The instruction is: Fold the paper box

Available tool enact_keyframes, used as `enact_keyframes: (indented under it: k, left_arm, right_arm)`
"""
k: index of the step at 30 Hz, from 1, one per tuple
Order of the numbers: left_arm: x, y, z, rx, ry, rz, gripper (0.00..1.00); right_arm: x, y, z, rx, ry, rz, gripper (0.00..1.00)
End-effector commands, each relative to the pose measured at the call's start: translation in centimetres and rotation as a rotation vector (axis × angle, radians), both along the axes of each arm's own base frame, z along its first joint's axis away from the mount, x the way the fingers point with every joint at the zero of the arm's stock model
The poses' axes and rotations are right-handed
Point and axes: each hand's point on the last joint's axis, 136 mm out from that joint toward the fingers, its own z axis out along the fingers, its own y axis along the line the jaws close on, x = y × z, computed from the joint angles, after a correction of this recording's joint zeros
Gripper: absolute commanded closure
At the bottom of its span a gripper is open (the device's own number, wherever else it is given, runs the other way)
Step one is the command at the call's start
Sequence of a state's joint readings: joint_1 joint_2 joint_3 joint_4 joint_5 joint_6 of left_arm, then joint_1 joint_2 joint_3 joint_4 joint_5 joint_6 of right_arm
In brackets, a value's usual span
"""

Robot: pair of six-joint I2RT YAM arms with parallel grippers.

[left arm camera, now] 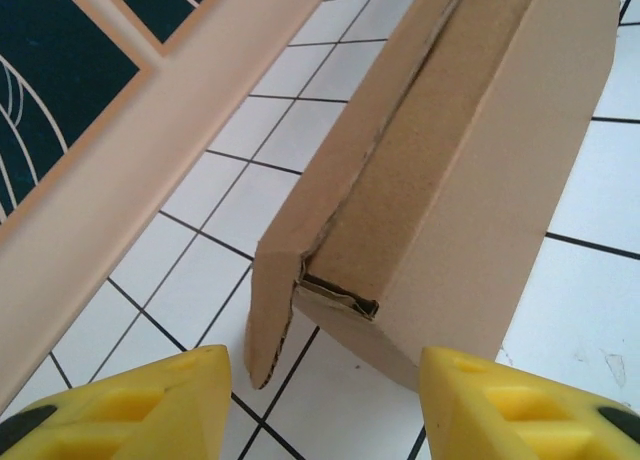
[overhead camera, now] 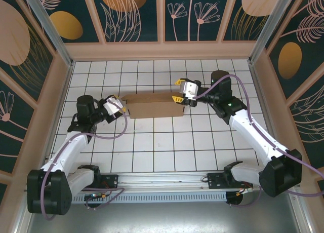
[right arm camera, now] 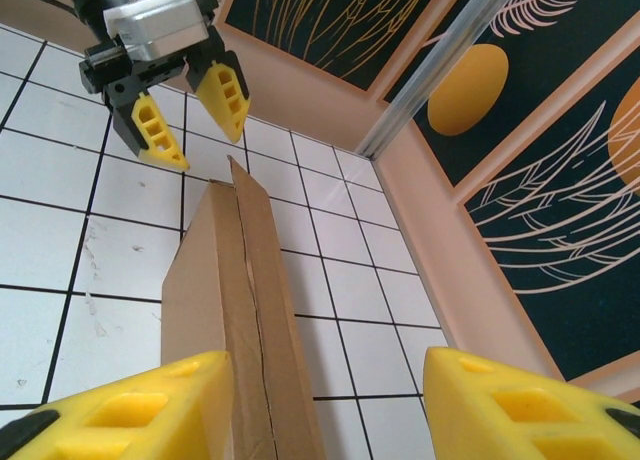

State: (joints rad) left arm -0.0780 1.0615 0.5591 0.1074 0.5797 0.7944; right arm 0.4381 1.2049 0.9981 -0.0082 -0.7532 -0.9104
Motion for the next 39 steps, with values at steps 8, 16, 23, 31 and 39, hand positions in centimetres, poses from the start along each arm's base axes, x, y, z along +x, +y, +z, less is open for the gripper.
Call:
enact_keyframes:
  k: [8, 16, 23, 31, 39]
  left_arm:
    - [1.8, 0.4, 1.3, 0.045, -0.077, 0.005, 0.54]
    - [3.3, 0.2, 2.1, 0.026, -0.088, 0.007, 0.61]
    - [3.4, -0.2, 1.5, 0.019, -0.065, -0.02, 0.69]
    - [3.4, -0.5, 1.4, -0.005, -0.056, -0.029, 0.85]
    - [2.8, -0.6, 1.6, -0.018, -0.068, -0.037, 0.96]
  right_arm:
    - [-1.1, -0.5, 1.5, 0.05, -0.027, -0.004, 0.49]
    - [-1.2, -0.2, 1.5, 0.071, 0.016, 0.008, 0.55]
    - [-0.6, -0.5, 2.0, 0.086, 0.036, -0.022, 0.6]
    - [0.1, -1.8, 5.4, 0.227, 0.094, -0.101, 0.81]
    - [3.0, -6.2, 1.2, 0.005, -0.007, -0.365, 0.72]
